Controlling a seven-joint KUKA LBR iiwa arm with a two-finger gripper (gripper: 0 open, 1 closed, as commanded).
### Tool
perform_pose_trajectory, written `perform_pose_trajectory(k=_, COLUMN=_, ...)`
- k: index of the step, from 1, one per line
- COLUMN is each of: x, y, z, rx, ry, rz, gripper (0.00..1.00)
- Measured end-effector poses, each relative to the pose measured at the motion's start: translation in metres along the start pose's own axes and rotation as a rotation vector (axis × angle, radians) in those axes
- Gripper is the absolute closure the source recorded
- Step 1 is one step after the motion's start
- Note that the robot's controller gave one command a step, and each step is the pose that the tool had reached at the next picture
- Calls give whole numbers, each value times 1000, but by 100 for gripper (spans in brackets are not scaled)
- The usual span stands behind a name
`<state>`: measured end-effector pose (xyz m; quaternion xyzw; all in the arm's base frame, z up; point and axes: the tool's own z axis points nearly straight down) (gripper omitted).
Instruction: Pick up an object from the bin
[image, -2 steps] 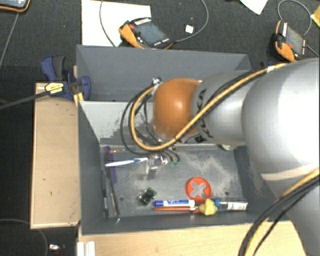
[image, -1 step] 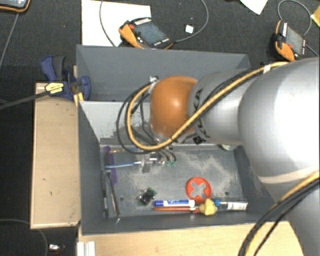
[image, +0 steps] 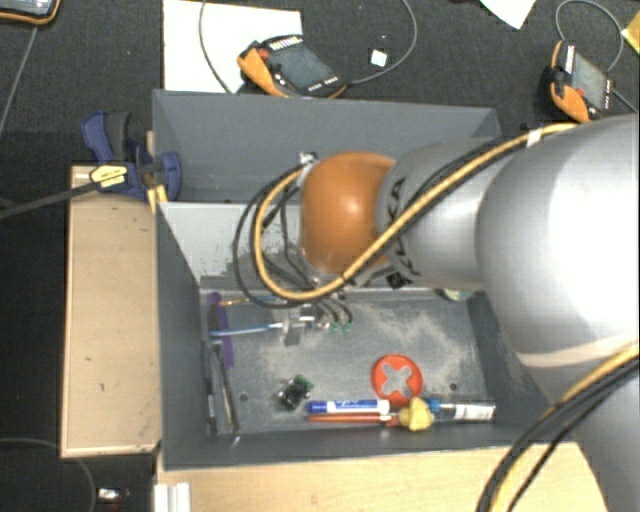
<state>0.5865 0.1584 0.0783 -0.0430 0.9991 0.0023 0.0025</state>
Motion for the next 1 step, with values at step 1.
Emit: perform_pose_trajectory(k=1, x=1, y=0, z=-24, rx=0, ry=3, rz=1, gripper=100)
